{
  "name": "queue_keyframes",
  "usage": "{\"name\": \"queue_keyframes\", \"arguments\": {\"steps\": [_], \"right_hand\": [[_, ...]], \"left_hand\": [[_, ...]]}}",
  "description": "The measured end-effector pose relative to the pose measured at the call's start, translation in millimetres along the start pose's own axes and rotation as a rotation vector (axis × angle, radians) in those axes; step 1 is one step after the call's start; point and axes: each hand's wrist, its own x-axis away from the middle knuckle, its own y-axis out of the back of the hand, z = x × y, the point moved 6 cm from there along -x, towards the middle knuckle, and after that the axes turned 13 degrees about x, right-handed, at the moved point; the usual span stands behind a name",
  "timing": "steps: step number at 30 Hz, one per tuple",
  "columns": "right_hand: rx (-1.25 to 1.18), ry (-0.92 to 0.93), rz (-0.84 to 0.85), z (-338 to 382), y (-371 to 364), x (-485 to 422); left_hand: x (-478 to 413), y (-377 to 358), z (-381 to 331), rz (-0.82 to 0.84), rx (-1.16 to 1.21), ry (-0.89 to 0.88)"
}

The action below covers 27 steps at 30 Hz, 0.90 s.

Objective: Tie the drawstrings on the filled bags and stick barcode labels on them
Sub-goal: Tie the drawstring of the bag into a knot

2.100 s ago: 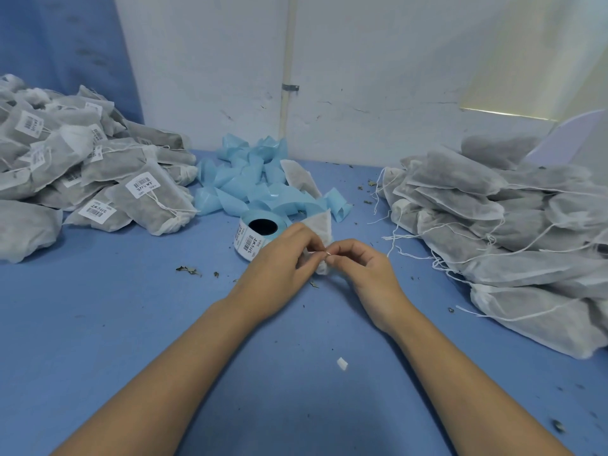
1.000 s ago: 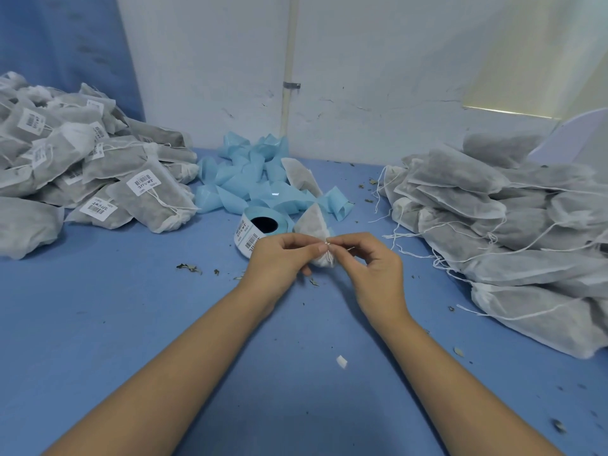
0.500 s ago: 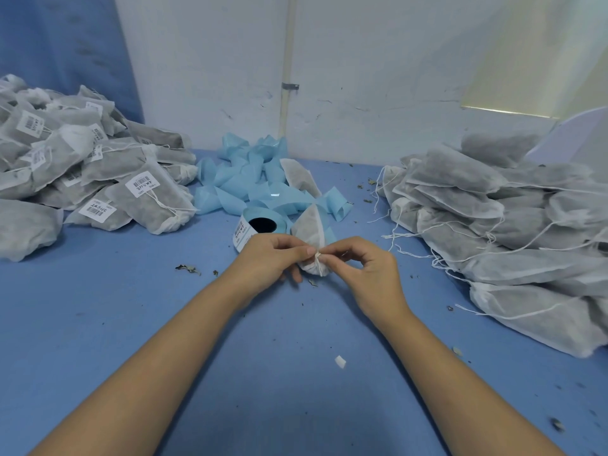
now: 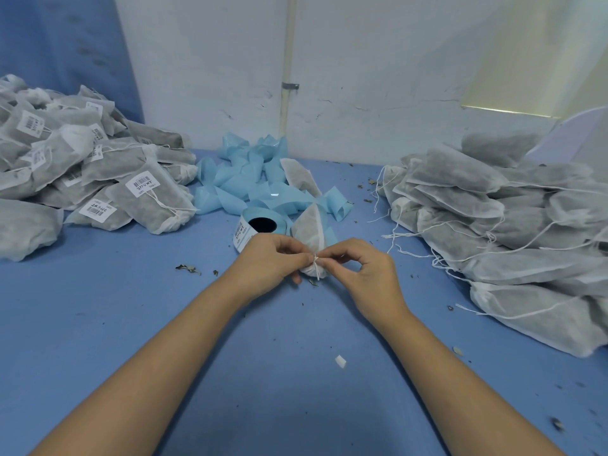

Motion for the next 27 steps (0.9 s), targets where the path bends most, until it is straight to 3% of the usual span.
{"name": "queue_keyframes", "arguments": {"steps": [8,13,22,27], "right_hand": [[0.004,-0.05,0.053,-3,-8,0],[0.078,-0.034,0.104,-3,-11,-1],[0.128,-0.035,0.122,-5,-15,-1],[0.151,-0.023,0.127,-3,-14,-2]], "left_hand": [[4,-5,-9,-0.061,-0.182,-0.156],[8,-11,-12,-0.002,-0.263,-0.242],[11,-15,-11,-0.01,-0.886,-0.415],[15,-14,-16,-0.095,-1.003,-0.425]]}}
